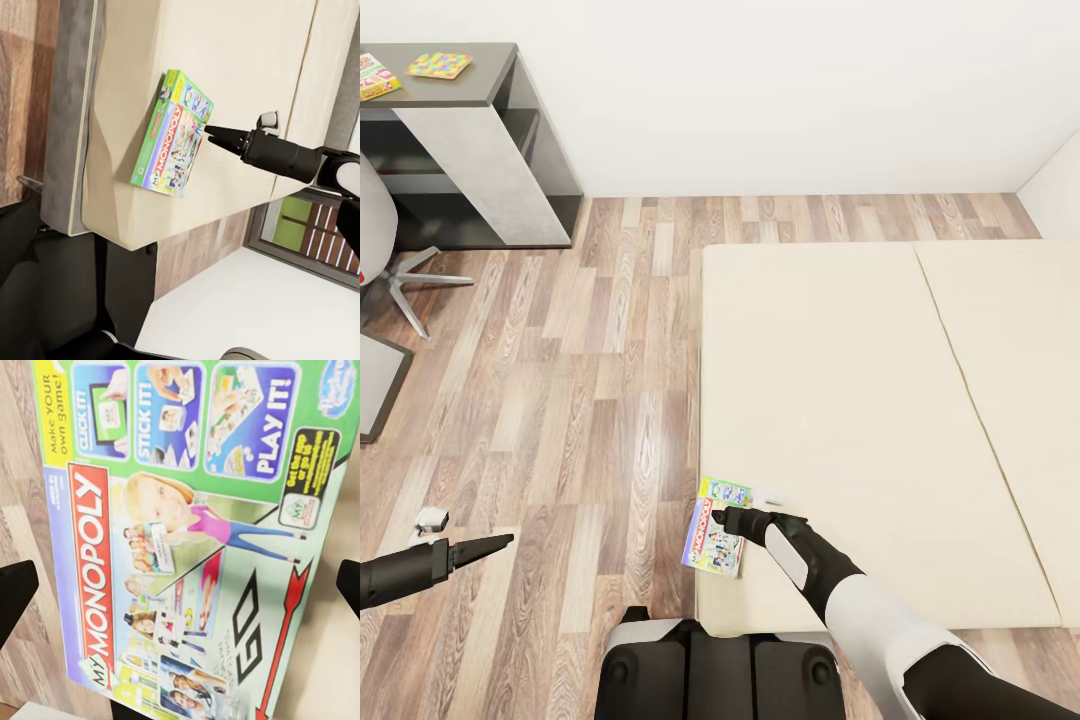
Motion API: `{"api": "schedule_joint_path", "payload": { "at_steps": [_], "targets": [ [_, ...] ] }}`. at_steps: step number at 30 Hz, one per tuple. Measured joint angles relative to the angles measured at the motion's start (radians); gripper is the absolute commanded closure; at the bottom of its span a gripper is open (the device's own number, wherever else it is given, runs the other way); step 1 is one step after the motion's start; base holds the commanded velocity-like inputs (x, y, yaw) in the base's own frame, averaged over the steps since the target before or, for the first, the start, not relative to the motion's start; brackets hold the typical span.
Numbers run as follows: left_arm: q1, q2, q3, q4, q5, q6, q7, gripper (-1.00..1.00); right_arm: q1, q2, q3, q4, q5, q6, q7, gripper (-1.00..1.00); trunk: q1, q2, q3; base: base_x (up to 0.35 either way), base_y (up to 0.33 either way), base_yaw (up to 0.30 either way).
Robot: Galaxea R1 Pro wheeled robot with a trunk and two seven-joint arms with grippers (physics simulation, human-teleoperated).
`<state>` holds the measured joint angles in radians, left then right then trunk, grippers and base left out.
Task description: Put all the toys in the child's room - the three board games (two on the bed and one on the table), the two jigsaw puzzles on the table, and the tennis ball on the table - inside the toy box on the table in the child's room.
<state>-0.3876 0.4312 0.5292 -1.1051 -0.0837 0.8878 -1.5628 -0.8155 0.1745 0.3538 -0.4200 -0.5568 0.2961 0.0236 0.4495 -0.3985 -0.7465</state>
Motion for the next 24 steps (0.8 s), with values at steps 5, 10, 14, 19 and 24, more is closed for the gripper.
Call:
{"api": "schedule_joint_path", "payload": {
  "at_steps": [5, 10, 14, 19, 24],
  "targets": [
    [0.0, 0.0, 0.0, 0.0, -0.001, 0.0, 0.0, -1.0, 0.0, 0.0, 0.001, 0.0, 0.0, 0.0, 0.0, -1.0, 0.0, 0.0, 0.0, 0.0, 0.0, 0.0],
    [0.0, 0.0, 0.0, 0.0, -0.002, 0.0, 0.0, -1.0, 0.001, 0.0, 0.001, 0.0, -0.001, 0.0, 0.0, -1.0, 0.0, 0.0, 0.0, 0.0, 0.0, 0.0],
    [0.0, 0.0, 0.001, 0.0, -0.002, 0.0, 0.0, -1.0, 0.007, 0.0, 0.002, 0.0, -0.001, -0.002, 0.0, -1.0, 0.0, 0.0, 0.003, 0.0, 0.0, 0.0],
    [0.0, 0.0, 0.001, 0.0, -0.002, 0.0, 0.0, -1.0, 0.011, 0.0, 0.003, 0.0, -0.002, -0.003, 0.0, -1.0, 0.0, 0.0, 0.01, 0.0, 0.0, 0.0],
    [0.0, 0.001, 0.001, 0.0, -0.002, 0.0, 0.0, -1.0, 0.013, 0.0, 0.003, 0.0, -0.001, -0.003, 0.0, -1.0, 0.0, 0.0, 0.018, 0.0, 0.0, 0.0]
  ]
}}
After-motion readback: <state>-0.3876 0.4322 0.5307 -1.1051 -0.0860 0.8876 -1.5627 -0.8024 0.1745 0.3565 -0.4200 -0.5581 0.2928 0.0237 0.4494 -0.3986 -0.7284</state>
